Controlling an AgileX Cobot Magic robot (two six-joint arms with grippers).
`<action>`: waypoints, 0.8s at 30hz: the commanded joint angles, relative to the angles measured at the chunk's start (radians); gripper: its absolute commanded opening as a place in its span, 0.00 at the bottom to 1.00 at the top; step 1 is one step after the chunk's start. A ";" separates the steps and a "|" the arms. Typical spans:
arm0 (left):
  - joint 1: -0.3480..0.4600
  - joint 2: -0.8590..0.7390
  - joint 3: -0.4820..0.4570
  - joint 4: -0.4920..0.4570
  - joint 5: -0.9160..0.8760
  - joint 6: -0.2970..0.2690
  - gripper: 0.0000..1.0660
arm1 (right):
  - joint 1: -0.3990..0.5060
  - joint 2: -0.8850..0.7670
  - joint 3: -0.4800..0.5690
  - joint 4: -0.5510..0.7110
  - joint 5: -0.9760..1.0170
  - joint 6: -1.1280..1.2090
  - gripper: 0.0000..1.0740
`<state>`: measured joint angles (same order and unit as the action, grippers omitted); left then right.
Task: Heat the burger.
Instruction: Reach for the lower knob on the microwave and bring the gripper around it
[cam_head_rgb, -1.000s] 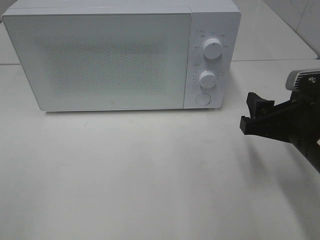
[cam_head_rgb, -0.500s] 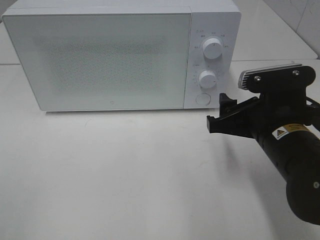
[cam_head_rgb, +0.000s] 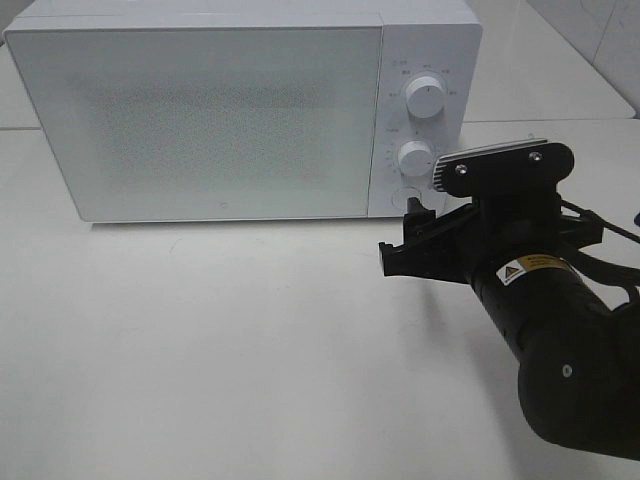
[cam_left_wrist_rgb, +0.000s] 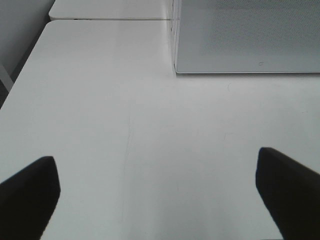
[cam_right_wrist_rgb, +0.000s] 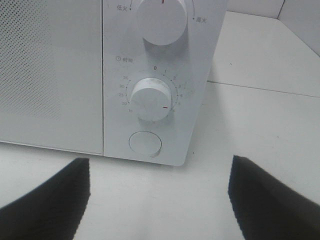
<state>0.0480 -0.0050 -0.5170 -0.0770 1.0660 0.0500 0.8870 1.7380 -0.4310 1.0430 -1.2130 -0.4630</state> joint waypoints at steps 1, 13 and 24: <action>0.002 -0.025 0.001 -0.001 0.004 -0.005 0.94 | 0.004 -0.001 -0.005 -0.006 -0.185 -0.007 0.71; 0.002 -0.025 0.001 -0.001 0.004 -0.005 0.94 | 0.004 -0.001 -0.005 -0.006 -0.180 0.152 0.71; 0.002 -0.025 0.001 -0.001 0.004 -0.005 0.94 | -0.019 -0.001 -0.012 -0.007 -0.185 0.141 0.71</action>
<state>0.0480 -0.0050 -0.5170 -0.0770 1.0660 0.0500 0.8740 1.7380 -0.4350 1.0420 -1.2130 -0.3240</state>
